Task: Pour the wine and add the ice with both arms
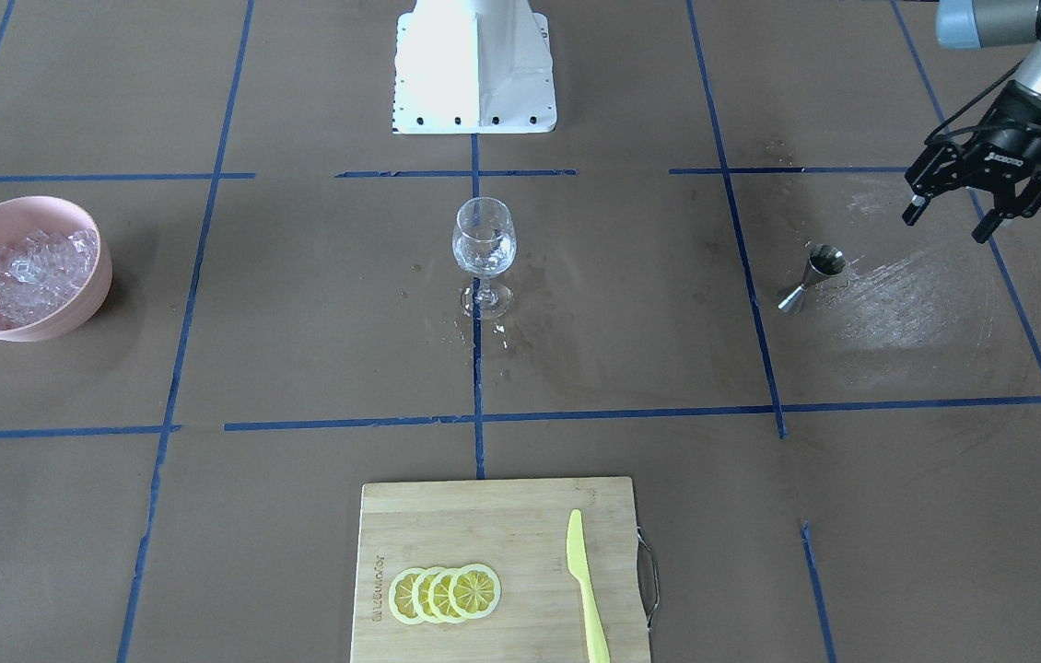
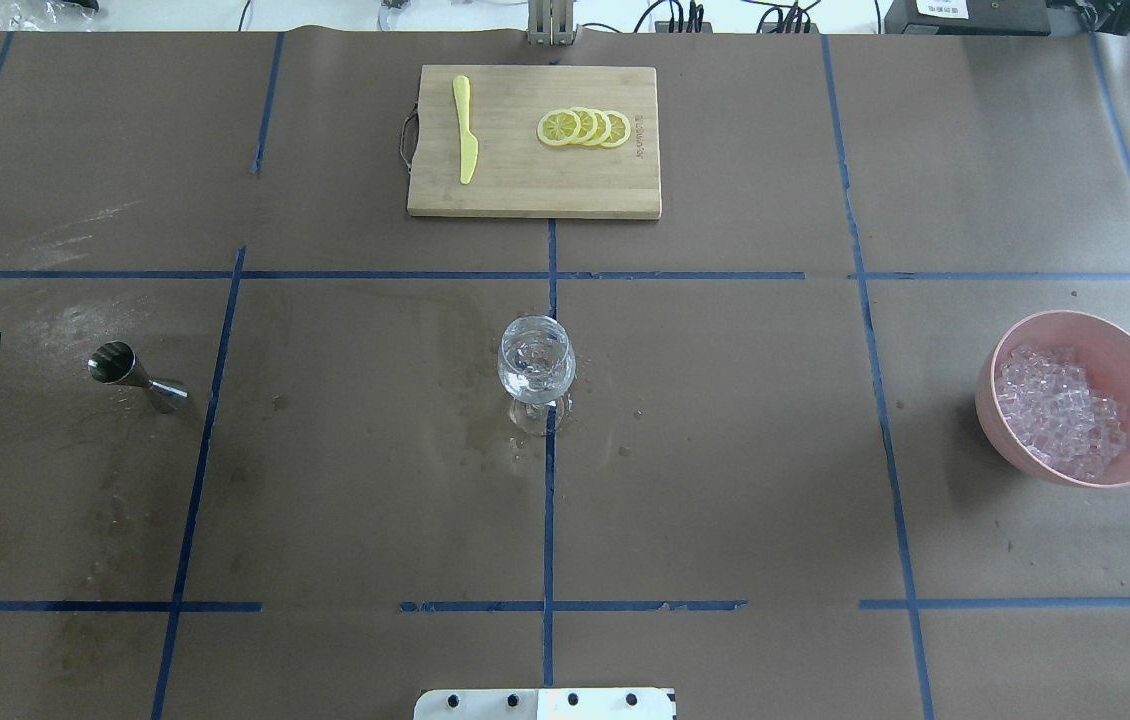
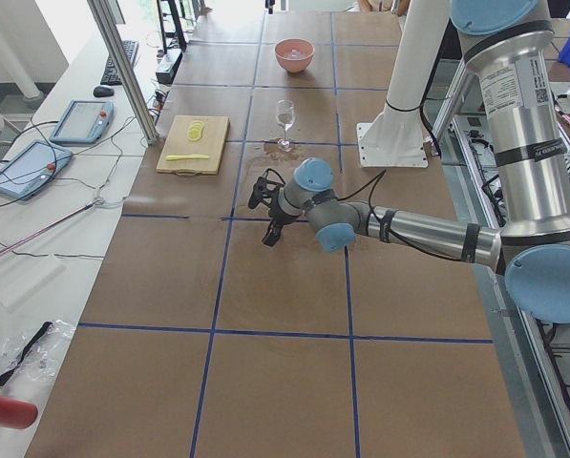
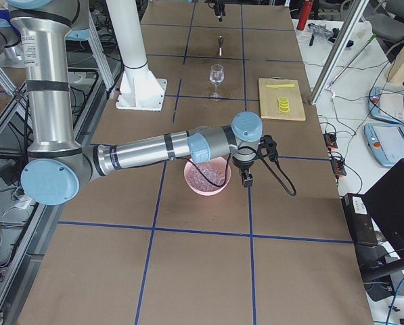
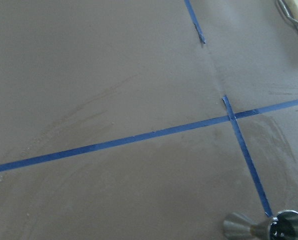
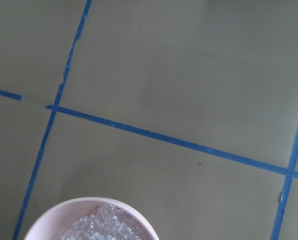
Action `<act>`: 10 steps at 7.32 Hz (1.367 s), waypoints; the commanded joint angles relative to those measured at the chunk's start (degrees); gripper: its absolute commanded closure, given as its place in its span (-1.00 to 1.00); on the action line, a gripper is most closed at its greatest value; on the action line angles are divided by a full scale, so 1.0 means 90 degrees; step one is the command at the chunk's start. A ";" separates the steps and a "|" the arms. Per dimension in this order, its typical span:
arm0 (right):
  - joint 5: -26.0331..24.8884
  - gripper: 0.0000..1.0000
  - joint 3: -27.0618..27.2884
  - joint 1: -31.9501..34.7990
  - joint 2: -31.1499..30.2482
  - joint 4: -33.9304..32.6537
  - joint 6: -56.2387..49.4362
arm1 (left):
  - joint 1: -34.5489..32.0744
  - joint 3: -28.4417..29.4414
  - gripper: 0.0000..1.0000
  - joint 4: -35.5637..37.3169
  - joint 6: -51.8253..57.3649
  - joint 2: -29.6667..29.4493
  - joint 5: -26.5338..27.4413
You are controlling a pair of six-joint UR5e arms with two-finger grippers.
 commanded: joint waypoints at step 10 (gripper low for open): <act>-0.0031 -1.00 0.0254 -0.0125 0.0063 -0.0001 0.0013 | 0.5094 0.0061 -0.84 0.0304 -0.4904 0.0488 0.7322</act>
